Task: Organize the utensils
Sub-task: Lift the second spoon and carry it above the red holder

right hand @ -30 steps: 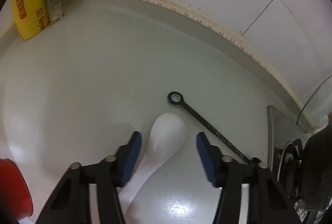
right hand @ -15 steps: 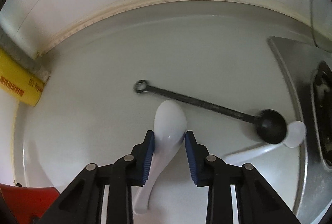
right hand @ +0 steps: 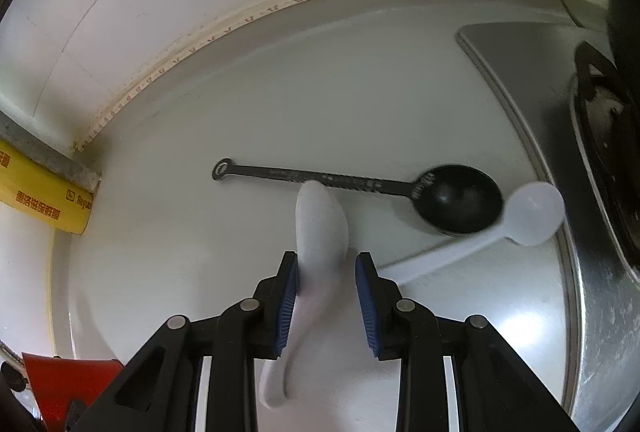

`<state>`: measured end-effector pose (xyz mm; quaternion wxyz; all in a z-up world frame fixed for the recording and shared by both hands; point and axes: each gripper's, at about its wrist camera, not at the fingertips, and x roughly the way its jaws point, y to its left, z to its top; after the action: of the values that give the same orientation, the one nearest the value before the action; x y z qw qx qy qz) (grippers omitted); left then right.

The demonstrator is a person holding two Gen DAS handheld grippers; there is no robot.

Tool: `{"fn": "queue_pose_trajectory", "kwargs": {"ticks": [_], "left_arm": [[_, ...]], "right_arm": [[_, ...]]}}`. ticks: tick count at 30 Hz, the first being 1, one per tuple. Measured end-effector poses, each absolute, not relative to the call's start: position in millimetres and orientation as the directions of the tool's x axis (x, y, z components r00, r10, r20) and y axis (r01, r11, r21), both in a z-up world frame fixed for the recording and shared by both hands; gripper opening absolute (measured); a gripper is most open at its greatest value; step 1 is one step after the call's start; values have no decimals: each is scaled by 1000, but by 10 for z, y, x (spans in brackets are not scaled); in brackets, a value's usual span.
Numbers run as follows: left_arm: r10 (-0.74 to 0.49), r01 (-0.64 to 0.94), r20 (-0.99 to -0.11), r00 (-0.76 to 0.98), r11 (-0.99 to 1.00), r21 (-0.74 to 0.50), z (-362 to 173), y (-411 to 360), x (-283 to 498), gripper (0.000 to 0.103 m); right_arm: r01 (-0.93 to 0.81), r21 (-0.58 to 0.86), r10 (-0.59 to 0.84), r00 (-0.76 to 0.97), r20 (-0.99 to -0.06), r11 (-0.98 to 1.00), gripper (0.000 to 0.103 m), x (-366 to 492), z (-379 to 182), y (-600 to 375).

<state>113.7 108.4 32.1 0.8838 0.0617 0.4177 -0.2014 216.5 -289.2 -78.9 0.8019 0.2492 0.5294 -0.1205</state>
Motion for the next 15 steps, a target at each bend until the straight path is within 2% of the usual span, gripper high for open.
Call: {"fn": "queue_pose_trajectory", "kwargs": {"ticks": [15], "left_arm": [[-295,399,-768,569,915,-56,321,1071,1160,91]], "right_arm": [[473,280,50,442,-896,835,31,2080,-697,-3140]]}}
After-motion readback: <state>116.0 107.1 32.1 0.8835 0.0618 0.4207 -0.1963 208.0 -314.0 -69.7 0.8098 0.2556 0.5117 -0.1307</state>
